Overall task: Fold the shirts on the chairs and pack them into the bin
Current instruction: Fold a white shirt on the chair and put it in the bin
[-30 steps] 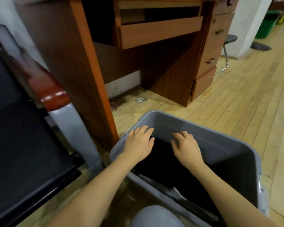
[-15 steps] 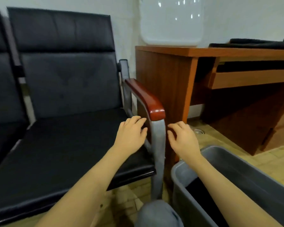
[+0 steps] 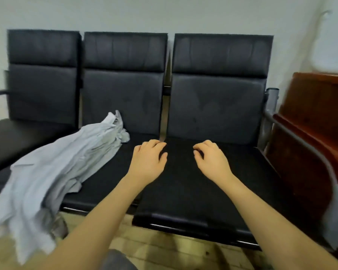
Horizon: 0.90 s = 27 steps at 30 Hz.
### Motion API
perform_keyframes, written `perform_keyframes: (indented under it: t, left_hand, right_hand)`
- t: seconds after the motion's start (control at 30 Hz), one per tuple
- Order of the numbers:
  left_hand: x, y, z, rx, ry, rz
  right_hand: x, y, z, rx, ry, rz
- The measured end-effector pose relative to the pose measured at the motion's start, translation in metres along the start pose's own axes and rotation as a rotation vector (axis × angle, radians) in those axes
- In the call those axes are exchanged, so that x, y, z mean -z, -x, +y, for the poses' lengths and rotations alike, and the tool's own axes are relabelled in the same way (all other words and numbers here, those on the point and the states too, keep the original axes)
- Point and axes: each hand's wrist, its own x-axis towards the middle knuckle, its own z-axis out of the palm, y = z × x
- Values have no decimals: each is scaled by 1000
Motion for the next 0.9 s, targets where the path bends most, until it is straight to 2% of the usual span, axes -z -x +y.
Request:
perform_keyframes:
  t: [0.43,0.57,0.7,0.77,0.83,0.9]
  left_hand:
    - [37,57,-226,449,-210,3]
    - [42,56,-286,550,-350,-30]
    - [43,46,-329,669,-387,-75]
    - [36,47,-348,753,-351,-153]
    - [30,49,-358,861,-189,-239]
    - [22,48,-358,871,-153,-297]
  right_hand:
    - [-187,-87,-183,321,-198,-332]
    - [-234,-107,-226,354,-277,-473]
    - [-270,-123,-260,369,-249,-653]
    - [-286,-128,-267,391,-216,-706]
    - [-302,-129,-265,398,-186,-751]
    - [-314,-123,-257,382,-195,-763]
